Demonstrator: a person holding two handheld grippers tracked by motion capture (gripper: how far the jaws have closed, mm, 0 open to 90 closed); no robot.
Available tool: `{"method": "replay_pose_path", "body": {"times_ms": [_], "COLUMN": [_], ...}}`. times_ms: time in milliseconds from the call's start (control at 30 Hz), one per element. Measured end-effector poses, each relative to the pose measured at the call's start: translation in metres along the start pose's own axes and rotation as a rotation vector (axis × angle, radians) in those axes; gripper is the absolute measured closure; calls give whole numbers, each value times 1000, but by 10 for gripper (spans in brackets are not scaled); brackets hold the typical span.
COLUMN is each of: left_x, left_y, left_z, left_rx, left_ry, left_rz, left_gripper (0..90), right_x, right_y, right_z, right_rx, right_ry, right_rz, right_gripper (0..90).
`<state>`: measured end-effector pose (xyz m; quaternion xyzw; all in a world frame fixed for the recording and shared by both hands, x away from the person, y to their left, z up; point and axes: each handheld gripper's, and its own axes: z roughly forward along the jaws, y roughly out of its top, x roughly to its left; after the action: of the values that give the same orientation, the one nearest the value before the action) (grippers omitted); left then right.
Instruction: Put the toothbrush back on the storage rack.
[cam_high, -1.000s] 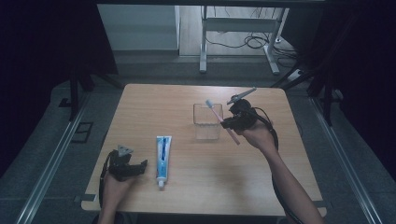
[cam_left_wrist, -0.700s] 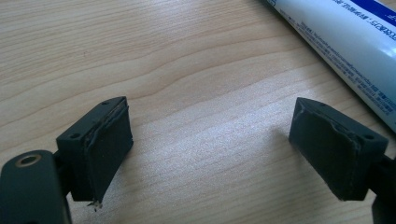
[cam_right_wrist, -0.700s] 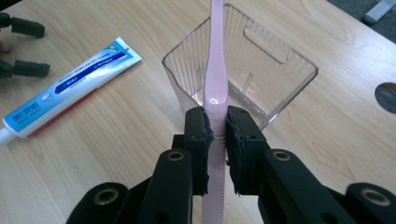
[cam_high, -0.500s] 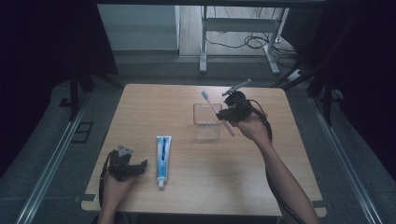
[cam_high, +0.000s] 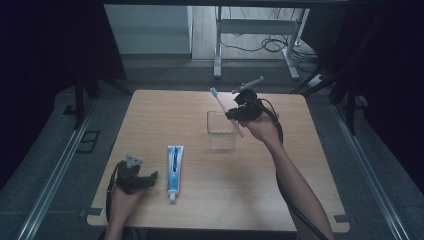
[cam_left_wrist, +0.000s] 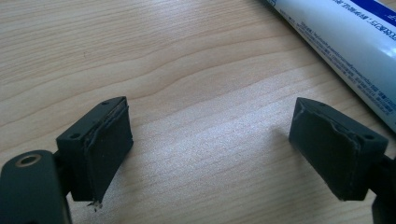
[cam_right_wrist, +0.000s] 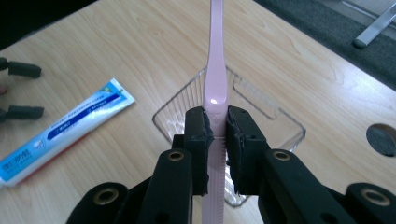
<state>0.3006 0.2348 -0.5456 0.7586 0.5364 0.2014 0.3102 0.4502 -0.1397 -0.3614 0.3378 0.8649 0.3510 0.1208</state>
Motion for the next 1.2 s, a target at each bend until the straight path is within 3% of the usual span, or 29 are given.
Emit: {"method": "replay_pose_path", "body": {"times_ms": [500,833,1200], "left_x": [0,0,0], "left_y": [0,1,1], "left_z": [0,0,0], "left_rx": [2,2,2], "left_ry": [-1,-4,-4], "left_rz": [0,3,3], "left_gripper": [130,130,130], "right_x": [-6,-13,-17], "right_y": [18,12,1], "right_z": [28,51,65], "right_rx": [-43,-32,-14], "right_ry": [-31,-53,-64], "right_rz": [-2,8,5], "right_gripper": [782,781,782]}}
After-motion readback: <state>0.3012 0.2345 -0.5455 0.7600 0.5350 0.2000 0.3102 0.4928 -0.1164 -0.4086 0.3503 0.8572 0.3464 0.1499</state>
